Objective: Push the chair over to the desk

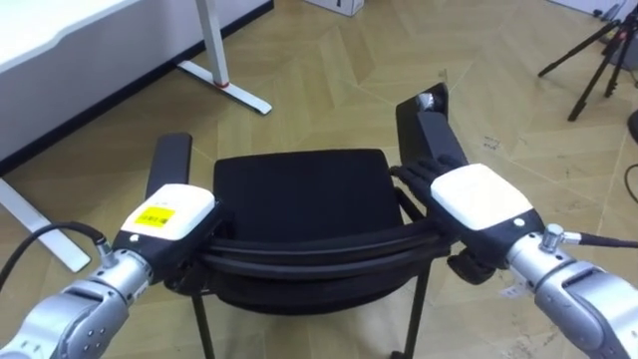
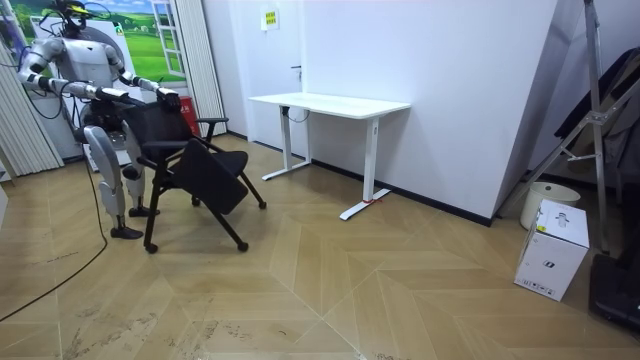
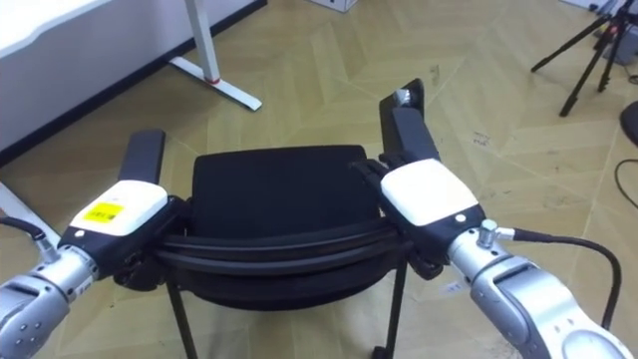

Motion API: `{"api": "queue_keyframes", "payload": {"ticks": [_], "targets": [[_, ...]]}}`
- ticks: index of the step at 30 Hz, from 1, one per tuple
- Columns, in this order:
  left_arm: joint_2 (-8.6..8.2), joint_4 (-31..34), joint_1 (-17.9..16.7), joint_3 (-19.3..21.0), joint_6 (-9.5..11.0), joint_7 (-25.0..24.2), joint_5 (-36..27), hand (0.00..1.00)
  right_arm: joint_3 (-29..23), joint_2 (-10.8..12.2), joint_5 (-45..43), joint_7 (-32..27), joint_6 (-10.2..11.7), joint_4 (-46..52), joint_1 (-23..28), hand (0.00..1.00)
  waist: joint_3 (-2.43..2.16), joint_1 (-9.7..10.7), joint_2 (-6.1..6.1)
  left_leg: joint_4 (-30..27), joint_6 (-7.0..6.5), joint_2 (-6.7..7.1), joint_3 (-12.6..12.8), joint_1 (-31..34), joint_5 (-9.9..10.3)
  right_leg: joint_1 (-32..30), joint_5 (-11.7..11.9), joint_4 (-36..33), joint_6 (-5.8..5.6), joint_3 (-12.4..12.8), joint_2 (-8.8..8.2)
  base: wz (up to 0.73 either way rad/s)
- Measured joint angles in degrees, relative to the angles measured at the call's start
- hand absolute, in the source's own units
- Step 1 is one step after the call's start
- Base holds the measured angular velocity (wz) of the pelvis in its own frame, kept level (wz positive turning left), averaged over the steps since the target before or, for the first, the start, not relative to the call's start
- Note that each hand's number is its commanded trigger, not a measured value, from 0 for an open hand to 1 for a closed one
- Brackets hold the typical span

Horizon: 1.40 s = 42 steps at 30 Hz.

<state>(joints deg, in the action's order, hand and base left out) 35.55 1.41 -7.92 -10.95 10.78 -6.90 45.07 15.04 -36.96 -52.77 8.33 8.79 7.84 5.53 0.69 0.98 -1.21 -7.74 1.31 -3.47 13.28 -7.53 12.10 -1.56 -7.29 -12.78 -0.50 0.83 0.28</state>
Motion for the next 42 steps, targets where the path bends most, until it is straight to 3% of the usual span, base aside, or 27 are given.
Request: {"api": "queue_keyframes", "payload": {"ticks": [6,20,33,39,41,42], "targets": [[0.29,-0.69,0.79,-0.92,-0.04,0.05,-0.41,1.00,0.42,-0.39,0.21,0.33,-0.06,0.57,0.02,0.00,-0.10,-0.19,0.03,-0.01,0.00,0.00,-0.08,-0.08,0.00,0.19,0.00,0.00,0.00,-0.05,0.00,0.00],[0.35,-2.07,2.67,-3.34,0.05,0.70,-0.71,1.00,6.84,-0.40,0.10,-0.29,0.06,-0.75,0.16,0.00,-0.34,-1.55,0.36,-0.08,0.00,0.07,-0.29,-0.04,0.00,0.34,-0.07,0.09,-0.07,-0.09,-0.12,0.00],[0.36,-3.04,3.12,-5.90,-0.56,3.02,-1.68,1.00,8.06,-0.39,-1.37,-11.40,0.51,-7.16,0.14,0.00,-0.56,-1.33,2.05,0.00,0.00,0.02,-1.04,-0.01,0.00,0.66,-0.11,0.26,0.00,-1.10,-0.23,0.02],[0.36,-3.09,3.12,-6.22,-0.75,3.50,-1.88,1.00,8.66,-0.20,-1.59,-14.83,0.64,-8.76,0.11,0.00,-0.58,-1.34,2.11,-0.01,0.00,0.02,-1.08,0.00,0.00,0.71,-0.11,0.38,0.00,-1.15,-0.27,0.00],[0.36,-3.09,3.12,-6.23,-0.77,3.51,-1.88,1.00,8.68,0.20,-1.42,-15.65,0.60,-9.26,0.10,0.09,-0.58,-1.37,2.10,0.00,0.00,0.02,-1.10,0.00,0.00,0.80,-0.11,0.54,0.00,-1.14,-0.24,0.00],[0.36,-3.08,3.11,-6.24,-0.77,3.51,-1.89,1.00,8.69,0.34,-1.34,-15.94,0.56,-9.42,0.14,0.53,-0.58,-1.35,2.11,-0.01,0.00,0.01,-1.16,-0.01,0.00,0.90,-0.09,0.74,0.01,-1.14,-0.22,0.00]]}}
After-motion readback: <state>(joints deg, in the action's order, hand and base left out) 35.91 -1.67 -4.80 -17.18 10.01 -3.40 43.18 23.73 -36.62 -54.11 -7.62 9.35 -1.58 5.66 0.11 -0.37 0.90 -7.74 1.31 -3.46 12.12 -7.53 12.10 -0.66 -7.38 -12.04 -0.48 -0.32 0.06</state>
